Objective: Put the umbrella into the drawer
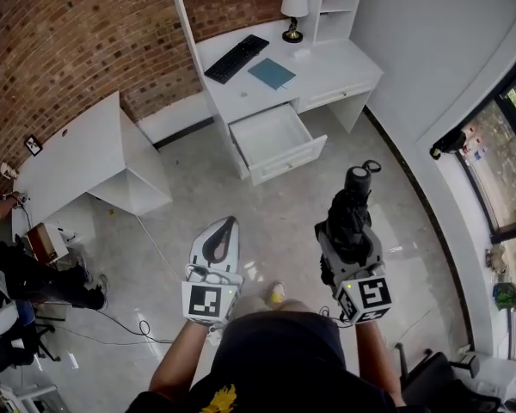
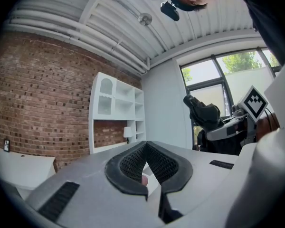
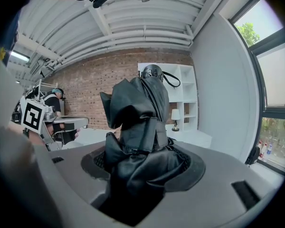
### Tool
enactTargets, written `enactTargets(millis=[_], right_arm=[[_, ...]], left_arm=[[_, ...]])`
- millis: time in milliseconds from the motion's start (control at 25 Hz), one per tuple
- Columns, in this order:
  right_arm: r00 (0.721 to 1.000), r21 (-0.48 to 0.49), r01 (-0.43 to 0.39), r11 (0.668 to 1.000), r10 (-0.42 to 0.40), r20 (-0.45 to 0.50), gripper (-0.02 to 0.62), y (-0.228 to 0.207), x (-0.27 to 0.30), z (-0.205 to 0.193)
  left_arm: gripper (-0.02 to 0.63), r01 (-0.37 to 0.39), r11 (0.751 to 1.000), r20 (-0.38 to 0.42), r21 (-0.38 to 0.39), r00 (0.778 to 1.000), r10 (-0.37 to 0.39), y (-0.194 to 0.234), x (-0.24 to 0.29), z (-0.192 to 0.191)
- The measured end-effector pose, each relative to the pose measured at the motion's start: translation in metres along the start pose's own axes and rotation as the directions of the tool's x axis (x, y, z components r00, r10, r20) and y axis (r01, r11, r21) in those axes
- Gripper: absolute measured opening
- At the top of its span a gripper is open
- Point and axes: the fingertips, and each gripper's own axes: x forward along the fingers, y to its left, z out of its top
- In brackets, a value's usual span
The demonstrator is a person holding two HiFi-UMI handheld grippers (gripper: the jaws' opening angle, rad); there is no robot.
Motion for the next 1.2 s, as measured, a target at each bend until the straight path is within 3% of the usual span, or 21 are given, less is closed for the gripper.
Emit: enactTargets(millis=[440,720,1200], right_arm=[[1.0,0.021,-0.007,1.0,0.008,-0.014,0.261,-0.009,0.031,-0.009],[1.0,0.03,0.029,0.999,-0.029,-0.003,0.261,-0.022,0.066,0.001],[0.998,0.035,0.04,0.999,-0.039,-0.039,0.261,-0.058,0.159,0.019]], left_arm=[[0.018,0.025,0.999,0.009,-0.025,1.0,-0.024,0.002,0.032,-0.001],[0.018,0.042,0.999,-0.005,0.003,0.999,-0.042,0.037,0.075,-0.007],[0.018,0.045,0.999,-0.019,-0.013,0.999,-0.045,0.094,0.17,-0.011]])
